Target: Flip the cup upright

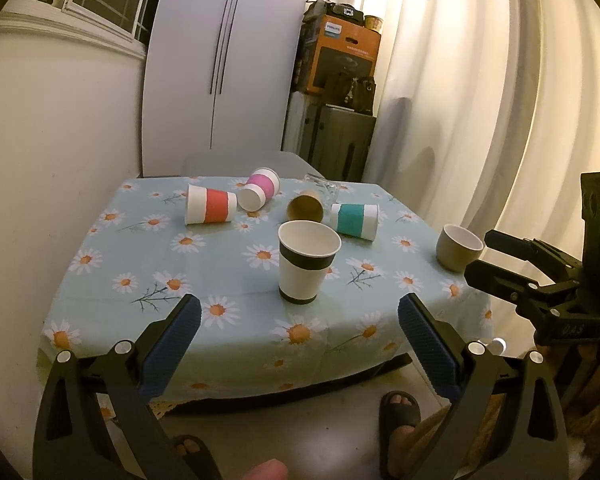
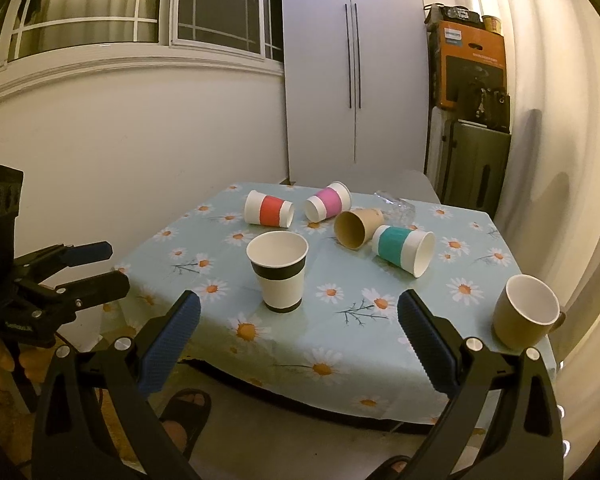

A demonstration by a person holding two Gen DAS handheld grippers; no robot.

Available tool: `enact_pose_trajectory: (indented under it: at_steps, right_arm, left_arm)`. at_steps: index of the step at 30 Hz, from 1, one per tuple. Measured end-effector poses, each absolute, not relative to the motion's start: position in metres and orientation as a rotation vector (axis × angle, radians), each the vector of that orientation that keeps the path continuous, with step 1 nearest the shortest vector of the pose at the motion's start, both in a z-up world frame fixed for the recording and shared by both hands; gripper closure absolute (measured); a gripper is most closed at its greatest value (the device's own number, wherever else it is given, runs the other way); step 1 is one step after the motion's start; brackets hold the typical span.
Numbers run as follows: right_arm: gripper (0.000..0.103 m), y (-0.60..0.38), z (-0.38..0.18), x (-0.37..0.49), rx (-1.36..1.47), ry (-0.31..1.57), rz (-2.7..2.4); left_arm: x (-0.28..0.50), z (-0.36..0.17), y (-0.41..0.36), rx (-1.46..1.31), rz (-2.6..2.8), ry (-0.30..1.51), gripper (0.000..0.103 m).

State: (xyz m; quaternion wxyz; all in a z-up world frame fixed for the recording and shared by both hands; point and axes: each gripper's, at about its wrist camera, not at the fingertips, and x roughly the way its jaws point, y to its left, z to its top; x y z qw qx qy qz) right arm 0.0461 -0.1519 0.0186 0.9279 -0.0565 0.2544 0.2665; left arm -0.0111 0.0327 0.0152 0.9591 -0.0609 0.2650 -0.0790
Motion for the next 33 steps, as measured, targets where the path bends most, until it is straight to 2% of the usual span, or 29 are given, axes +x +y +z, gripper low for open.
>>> enact_pose_trajectory:
  at_steps: [33]
  right_arm:
    - [0.005, -0.1479, 0.0164, 0.0414, -0.151, 0.52, 0.555]
  left_arm:
    - [-0.0101, 0.0123, 0.0322, -0.098, -0.153, 0.547, 0.007]
